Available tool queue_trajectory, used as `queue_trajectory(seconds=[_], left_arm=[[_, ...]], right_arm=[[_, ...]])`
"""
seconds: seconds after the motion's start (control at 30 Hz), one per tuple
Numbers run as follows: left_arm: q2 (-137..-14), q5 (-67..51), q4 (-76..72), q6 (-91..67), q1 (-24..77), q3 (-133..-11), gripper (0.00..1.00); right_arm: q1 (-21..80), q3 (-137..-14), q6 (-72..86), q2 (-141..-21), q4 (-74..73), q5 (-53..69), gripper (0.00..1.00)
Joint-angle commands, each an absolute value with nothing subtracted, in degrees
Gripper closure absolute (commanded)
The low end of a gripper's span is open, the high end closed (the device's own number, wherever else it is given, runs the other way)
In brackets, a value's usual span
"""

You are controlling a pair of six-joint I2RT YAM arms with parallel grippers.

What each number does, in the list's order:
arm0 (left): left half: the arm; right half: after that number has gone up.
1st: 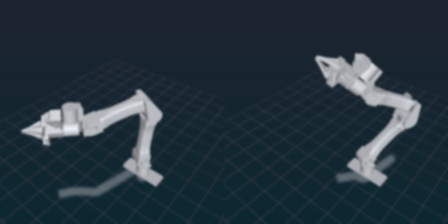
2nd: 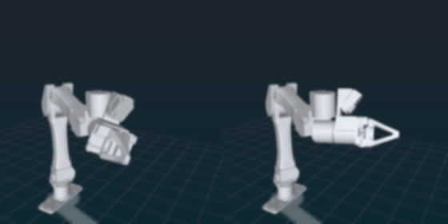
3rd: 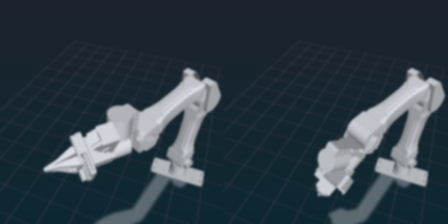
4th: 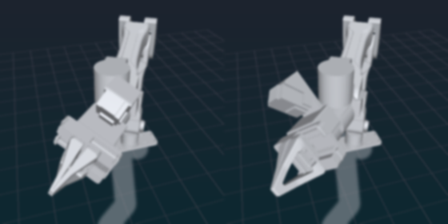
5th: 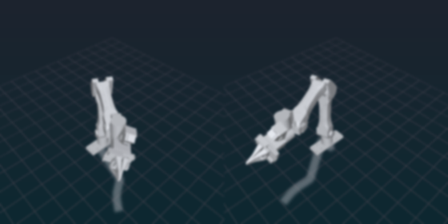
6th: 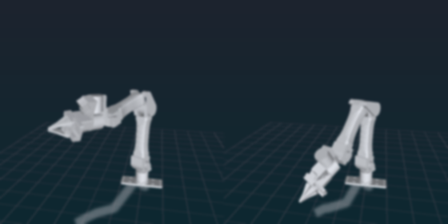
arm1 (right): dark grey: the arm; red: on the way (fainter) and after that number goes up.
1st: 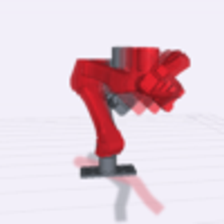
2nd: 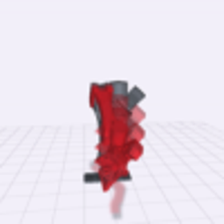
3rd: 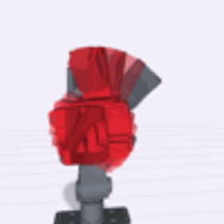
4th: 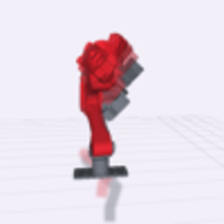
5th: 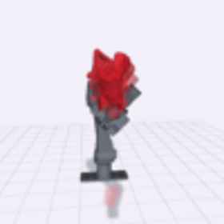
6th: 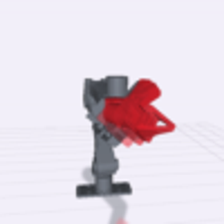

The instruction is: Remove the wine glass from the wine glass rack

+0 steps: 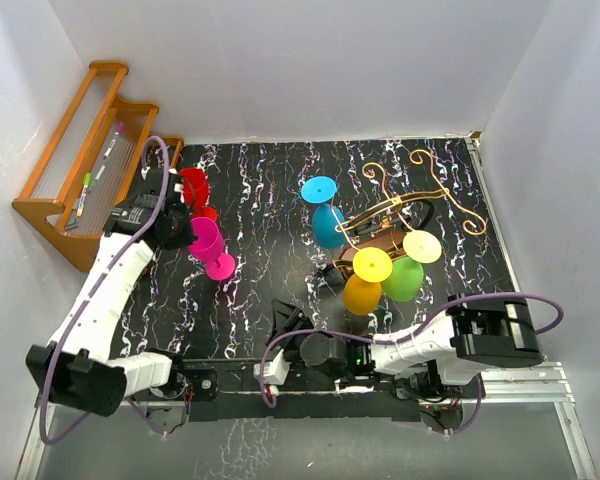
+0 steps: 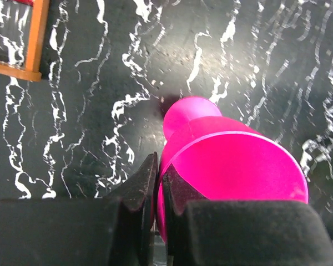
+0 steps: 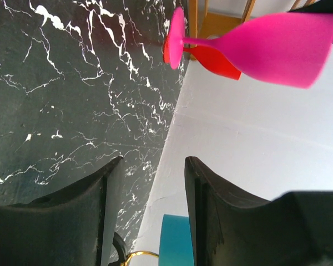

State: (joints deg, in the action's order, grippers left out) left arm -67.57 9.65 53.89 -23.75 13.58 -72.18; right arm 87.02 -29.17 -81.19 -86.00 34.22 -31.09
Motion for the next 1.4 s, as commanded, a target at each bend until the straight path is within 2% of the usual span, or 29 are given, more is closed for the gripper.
queue_trajectory(seconds=[0.0,0.33,0.77,1.07,1.3,1.37], left_arm=[[-71.58,16.89,49.84,-22.21,11.23,-73.64,1.0],[-80.19,11.24,43.86,-20.28,-3.13,-77.41,1.0],[-94.55,14.43,41.72,-20.44,-6.12,-88.07,1.0],[-97.69,16.52,42.93,-19.92,-6.68,-90.26,1.0],[-96.9,16.43,43.97,-20.12,-6.84,-90.7,0.58],[-95.76,16.54,44.64,-20.33,-6.9,-91.06,0.55]], right_arm=[[87.45,-30.85,-75.72,-82.32,30.69,-33.26,0.51],[87.44,-29.45,-72.31,-78.75,30.88,-35.1,0.53],[87.53,-28.89,-69.63,-74.56,31.91,-37.88,0.53],[87.54,-28.3,-68.95,-72.51,31.38,-38.61,0.53],[87.62,-29.47,-68.14,-73.07,31.38,-38.21,0.53],[87.62,-30.29,-67.95,-73.36,31.31,-38.07,0.53]])
